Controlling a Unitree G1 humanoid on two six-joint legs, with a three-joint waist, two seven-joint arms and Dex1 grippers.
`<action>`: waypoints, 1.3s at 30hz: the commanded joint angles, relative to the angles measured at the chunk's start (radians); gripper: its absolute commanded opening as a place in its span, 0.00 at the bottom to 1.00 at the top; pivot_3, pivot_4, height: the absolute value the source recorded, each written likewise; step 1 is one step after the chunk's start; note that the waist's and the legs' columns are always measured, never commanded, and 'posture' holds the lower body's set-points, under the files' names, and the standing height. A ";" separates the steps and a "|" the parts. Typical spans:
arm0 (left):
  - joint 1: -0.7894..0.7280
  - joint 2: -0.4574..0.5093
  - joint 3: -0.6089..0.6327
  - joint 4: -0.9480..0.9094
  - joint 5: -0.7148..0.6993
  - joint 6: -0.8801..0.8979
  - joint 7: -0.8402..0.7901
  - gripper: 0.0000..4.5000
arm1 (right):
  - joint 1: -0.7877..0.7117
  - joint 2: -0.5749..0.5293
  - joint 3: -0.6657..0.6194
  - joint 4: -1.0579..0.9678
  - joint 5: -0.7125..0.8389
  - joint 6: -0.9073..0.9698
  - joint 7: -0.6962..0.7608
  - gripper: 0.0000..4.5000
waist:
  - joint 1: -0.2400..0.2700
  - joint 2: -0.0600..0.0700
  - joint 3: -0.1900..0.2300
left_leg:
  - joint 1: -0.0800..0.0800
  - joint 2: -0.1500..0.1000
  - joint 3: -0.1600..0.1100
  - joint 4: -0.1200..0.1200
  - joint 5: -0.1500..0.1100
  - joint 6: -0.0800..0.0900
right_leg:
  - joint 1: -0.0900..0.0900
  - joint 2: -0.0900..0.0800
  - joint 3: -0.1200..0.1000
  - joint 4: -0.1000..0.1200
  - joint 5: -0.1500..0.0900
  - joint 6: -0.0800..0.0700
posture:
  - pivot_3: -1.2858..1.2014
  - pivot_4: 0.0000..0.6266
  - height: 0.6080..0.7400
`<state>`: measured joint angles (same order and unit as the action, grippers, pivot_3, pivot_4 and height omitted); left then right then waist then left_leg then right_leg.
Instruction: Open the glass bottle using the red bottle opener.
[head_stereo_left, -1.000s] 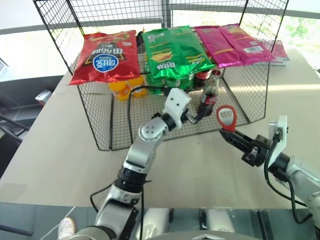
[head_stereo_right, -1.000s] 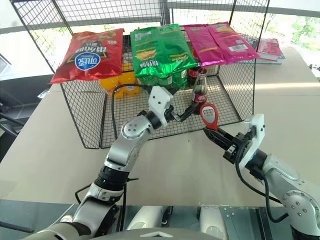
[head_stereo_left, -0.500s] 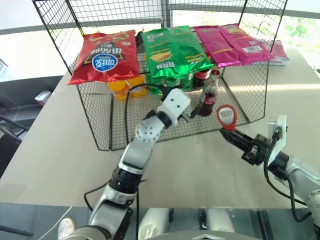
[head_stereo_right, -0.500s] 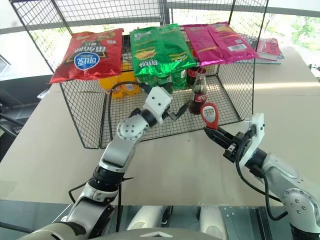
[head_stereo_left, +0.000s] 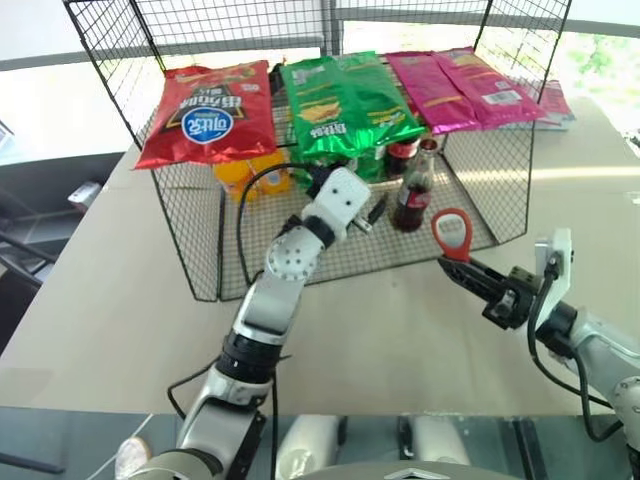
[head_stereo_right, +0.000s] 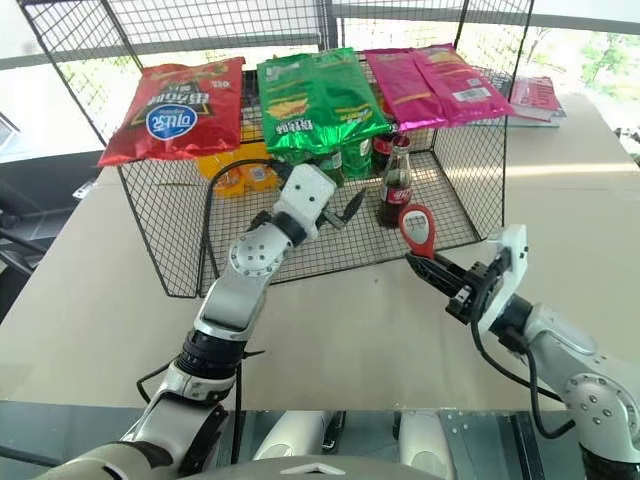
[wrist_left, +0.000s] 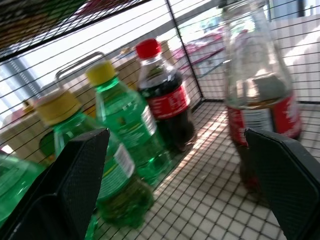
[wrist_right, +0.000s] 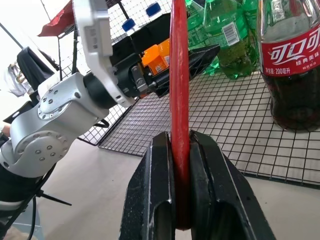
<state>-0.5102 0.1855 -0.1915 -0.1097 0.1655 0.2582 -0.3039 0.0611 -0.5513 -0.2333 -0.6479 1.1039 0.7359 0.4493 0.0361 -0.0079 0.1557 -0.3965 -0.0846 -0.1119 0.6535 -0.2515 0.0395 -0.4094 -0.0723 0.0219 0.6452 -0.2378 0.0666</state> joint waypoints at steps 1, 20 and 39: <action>-0.032 0.010 0.040 -0.046 0.002 0.005 0.023 0.99 | -0.015 -0.006 -0.002 -0.009 0.011 -0.015 0.014 0.00 | 0.000 0.000 0.000 | 0.000 0.000 0.000 0.000 0.000 0.000 | 0.000 0.000 0.000 0.000 0.000 0.000 | 0.52 0.24 1.00; -0.111 -0.187 0.040 0.149 -0.260 0.041 -0.063 0.99 | -0.005 -0.033 -0.029 -0.016 0.016 -0.015 0.009 0.00 | 0.001 0.000 0.000 | 0.001 0.000 0.001 0.003 0.000 0.000 | 0.000 0.000 0.000 0.003 0.000 0.000 | 0.52 0.24 1.00; -0.295 -0.247 0.027 0.602 -0.218 -0.264 -0.082 0.73 | 0.044 -0.038 -0.062 -0.057 0.023 -0.033 -0.024 0.00 | 0.000 -0.001 0.000 | 0.000 0.000 0.002 0.003 0.000 0.000 | 0.000 0.000 0.001 0.002 0.000 0.000 | 0.52 0.24 1.00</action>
<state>-0.7773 -0.0554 -0.1662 0.4916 -0.0621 0.0477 -0.3856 0.1030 -0.5851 -0.2573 -0.6566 1.1076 0.7295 0.4255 0.0363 -0.0085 0.1556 -0.3961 -0.0847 -0.1098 0.6563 -0.2516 0.0396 -0.4093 -0.0720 0.0230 0.6476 -0.2378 0.0667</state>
